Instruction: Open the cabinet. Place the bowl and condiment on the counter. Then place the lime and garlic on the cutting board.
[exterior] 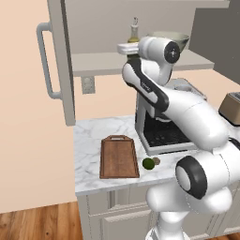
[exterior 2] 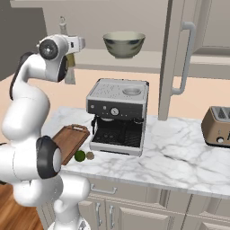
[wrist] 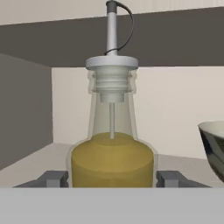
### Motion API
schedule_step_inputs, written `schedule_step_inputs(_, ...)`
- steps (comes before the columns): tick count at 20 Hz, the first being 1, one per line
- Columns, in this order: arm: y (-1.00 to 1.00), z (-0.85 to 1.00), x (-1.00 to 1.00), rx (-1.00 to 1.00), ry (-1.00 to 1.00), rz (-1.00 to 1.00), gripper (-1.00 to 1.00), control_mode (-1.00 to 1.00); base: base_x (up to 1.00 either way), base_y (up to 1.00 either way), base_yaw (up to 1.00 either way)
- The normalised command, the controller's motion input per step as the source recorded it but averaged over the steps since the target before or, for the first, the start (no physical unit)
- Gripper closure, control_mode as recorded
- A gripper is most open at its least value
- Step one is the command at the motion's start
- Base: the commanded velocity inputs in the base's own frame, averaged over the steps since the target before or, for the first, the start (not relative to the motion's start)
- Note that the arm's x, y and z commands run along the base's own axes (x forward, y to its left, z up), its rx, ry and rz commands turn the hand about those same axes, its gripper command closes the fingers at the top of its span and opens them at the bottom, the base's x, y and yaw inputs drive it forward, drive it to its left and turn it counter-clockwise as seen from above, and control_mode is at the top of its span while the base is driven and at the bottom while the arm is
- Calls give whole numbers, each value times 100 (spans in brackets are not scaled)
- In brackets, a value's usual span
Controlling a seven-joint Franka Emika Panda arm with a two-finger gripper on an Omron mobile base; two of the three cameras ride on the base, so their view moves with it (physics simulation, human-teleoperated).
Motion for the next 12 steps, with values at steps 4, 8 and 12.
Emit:
schedule_step_inputs(4, -11, 1, -44, 0, 0, 0, 100, -100, 0, 0, 0)
schedule_step_inputs(8, -16, 0, -43, 0, 0, -1, 100, -100, 0, 0, 0)
schedule_step_inputs(12, -16, 0, -44, 0, 0, 0, 100, -100, 0, 0, 0)
